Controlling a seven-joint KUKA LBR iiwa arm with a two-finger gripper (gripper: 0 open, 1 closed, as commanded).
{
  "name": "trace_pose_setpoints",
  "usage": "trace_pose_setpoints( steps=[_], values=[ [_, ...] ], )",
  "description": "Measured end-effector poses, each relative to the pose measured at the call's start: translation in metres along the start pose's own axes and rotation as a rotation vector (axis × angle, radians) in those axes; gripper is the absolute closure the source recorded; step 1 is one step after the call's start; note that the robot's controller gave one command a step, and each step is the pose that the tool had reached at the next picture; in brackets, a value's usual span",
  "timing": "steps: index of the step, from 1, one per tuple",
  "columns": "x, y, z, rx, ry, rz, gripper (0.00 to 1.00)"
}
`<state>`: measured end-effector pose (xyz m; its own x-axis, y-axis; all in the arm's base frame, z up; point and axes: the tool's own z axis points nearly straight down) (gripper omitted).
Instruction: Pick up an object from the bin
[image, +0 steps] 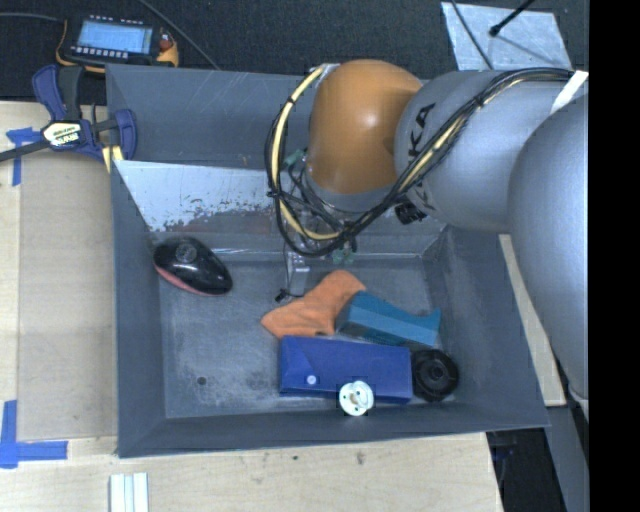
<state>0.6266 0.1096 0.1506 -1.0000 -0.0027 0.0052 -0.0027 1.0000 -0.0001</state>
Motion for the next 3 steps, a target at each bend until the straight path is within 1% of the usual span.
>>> trace_pose_setpoints(
  steps=[1, 2, 3],
  values=[
    [-0.002, 0.0, -0.005, -0.001, -0.008, 0.002, 0.0],
    [0.004, -0.02, 0.012, -0.001, -0.014, -0.182, 0.0],
    [0.015, -0.035, 0.051, 0.003, -0.008, -0.537, 0.0]
  ],
)
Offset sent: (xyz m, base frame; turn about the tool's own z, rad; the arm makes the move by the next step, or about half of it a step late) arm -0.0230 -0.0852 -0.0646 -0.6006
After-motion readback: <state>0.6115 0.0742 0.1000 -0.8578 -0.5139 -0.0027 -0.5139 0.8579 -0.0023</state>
